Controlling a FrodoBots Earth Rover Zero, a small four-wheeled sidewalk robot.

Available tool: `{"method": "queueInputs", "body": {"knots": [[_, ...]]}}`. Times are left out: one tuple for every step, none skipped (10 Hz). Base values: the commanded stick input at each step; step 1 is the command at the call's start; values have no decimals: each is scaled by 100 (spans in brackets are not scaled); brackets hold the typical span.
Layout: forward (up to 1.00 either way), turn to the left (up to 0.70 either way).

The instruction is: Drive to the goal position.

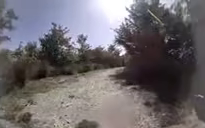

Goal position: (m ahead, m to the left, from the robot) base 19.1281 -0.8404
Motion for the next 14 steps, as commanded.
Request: {"method": "queueInputs", "body": {"knots": [[70, 0], [70, 0], [70, 0], [70, 0], [70, 0], [70, 0], [70, 0], [70, 0], [70, 0], [70, 0], [70, 0], [70, 0], [70, 0], [70, 0]]}}
